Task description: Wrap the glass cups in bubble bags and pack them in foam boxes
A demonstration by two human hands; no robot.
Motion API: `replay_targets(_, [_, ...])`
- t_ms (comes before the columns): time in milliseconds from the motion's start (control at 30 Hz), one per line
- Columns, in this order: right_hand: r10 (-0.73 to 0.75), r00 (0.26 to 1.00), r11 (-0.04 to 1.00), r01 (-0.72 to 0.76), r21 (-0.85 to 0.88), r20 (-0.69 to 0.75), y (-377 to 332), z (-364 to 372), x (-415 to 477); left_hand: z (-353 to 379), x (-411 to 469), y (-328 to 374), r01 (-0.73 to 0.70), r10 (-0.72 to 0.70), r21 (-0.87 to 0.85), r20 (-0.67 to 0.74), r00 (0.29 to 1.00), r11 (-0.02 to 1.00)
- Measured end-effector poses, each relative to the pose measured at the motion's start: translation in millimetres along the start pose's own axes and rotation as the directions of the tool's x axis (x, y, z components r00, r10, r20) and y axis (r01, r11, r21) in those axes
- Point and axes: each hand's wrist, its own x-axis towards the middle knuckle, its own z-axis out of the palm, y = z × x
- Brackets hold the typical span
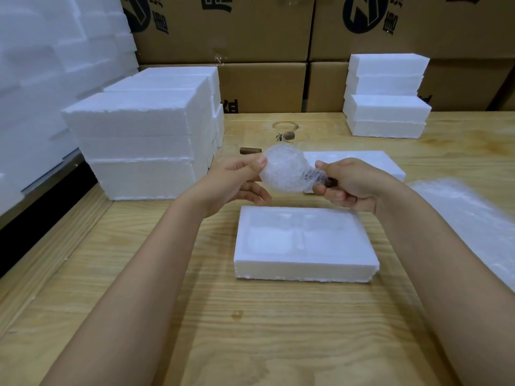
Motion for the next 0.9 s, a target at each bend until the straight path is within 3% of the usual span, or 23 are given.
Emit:
replay_targets(167, [-0.095, 0.995, 0.994, 0.097, 0.053, -0.037, 0.2, 4.2, 1.0, -1.5, 1.0, 3.6, -0.031, 0.029, -0.167, -0.016, 0.999, 0.985])
replay_targets(400, [-0.377, 0.919, 0.922, 0.384, 0.044, -0.117, -0.8, 5.3, 0.0, 0.6, 0.3, 11.2, -0.022, -0.006, -0.396, -0.068, 0.998, 0.918])
replay_targets(667, [-0.566, 0.824, 0.823, 0.567, 0.031, -0.027, 1.5, 2.9, -2.7, 2.9, 0.4, 12.8, -0.071, 0.031, -0.395, -0.107, 0.994, 0.916])
replay_targets(900, [-0.609, 0.793, 0.793, 0.609, 0.026, 0.007, 2.4, -0.4, -3.4, -4.7, -0.7, 6.3, -0.154, 0.148, -0.364, -0.044, 0.988, 0.919])
